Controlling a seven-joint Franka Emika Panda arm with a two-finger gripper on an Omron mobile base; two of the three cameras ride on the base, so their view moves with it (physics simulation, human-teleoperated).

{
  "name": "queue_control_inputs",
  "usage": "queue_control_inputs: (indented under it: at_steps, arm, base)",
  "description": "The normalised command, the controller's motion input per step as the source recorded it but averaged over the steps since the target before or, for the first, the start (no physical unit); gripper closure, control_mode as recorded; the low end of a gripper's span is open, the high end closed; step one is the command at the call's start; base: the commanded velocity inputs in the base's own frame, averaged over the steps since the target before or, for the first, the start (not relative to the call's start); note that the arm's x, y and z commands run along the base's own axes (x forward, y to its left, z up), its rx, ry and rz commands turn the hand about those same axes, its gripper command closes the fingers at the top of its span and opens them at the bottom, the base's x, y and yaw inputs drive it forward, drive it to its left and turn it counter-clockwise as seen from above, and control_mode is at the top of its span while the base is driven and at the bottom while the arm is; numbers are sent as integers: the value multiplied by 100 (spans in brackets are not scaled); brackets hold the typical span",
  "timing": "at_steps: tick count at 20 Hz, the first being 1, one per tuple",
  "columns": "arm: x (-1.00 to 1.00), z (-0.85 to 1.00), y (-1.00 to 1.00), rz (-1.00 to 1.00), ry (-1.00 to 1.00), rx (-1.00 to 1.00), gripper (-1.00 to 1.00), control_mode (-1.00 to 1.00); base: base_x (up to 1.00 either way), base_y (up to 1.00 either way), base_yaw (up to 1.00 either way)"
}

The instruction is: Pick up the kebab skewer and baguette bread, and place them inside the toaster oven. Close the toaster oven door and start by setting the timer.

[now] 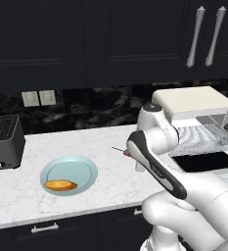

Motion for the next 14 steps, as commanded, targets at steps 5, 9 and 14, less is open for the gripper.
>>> queue_control_inputs:
  at_steps: [5,9,14]
  arm:
    - [0,44,-100,-16,3,1,100,-100]
    - [0,42,-100,-25,11,0,100,-100]
    - [0,3,-99,-33,1,0,100,-100]
  base:
    - [0,0,0]
    - [0,0,0]
    - [0,0,0]
